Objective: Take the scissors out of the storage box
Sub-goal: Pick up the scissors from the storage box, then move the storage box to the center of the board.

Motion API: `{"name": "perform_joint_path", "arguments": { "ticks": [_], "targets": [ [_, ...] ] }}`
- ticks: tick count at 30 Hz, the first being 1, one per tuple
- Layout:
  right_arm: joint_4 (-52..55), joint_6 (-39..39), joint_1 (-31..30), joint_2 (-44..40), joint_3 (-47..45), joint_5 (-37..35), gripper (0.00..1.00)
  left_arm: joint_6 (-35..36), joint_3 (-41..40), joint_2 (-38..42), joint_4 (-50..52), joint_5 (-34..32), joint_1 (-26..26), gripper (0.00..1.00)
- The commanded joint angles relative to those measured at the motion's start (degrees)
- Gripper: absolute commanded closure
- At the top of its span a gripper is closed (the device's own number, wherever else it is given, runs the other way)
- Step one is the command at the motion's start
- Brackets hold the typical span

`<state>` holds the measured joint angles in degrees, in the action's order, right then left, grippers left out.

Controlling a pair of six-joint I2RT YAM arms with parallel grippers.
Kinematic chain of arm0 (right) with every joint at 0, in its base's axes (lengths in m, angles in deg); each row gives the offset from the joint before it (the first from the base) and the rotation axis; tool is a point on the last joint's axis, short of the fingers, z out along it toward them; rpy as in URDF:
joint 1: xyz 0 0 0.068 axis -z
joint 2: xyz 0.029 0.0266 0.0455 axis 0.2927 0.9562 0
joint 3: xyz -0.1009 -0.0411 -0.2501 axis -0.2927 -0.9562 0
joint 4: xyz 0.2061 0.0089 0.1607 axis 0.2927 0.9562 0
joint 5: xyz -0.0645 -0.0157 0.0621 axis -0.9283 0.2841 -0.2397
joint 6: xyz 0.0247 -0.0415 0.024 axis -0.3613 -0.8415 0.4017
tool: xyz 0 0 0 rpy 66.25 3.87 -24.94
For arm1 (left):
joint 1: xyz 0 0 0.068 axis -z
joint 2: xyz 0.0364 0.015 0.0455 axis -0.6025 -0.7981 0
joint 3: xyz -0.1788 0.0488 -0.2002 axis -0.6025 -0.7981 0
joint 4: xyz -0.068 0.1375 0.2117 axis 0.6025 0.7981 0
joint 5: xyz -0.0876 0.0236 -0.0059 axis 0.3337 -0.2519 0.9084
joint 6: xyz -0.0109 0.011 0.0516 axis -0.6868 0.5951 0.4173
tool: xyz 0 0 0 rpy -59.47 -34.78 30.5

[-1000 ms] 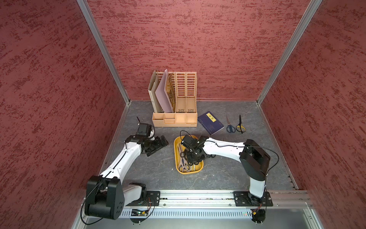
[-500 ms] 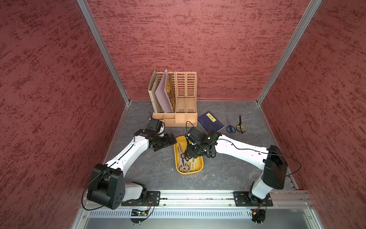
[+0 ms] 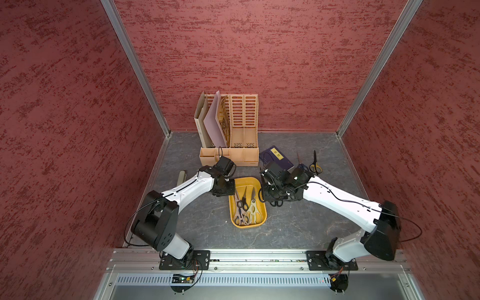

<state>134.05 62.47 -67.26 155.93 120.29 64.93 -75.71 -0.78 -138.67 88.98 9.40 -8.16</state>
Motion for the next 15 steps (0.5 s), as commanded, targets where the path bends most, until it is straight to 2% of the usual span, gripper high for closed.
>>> {"name": "perform_joint_path", "arguments": {
  "ticks": [1,4,7,10,15],
  "targets": [
    [1.42,0.83,1.09,-2.89,-1.36,-2.53,0.86,-0.18,1.79,-1.55,0.54,-3.08,0.89,0.68],
    [1.93,0.79,1.59,-3.63,-2.15,-2.64,0.86,-0.26,2.5,-2.94,0.63,-3.04,1.09,0.84],
    [1.77,0.71,1.72,-3.99,-2.65,-2.68,0.86,0.39,3.72,-4.17,1.52,-3.56,1.1,0.95],
    [1.17,0.54,1.81,-3.53,-2.87,-2.72,0.86,1.72,4.71,-4.66,2.79,-4.22,0.66,1.0],
    [-0.72,1.08,1.81,0.48,-2.67,-2.66,0.86,5.44,5.25,-3.74,4.93,-4.31,-3.16,1.0]
  ]
}}
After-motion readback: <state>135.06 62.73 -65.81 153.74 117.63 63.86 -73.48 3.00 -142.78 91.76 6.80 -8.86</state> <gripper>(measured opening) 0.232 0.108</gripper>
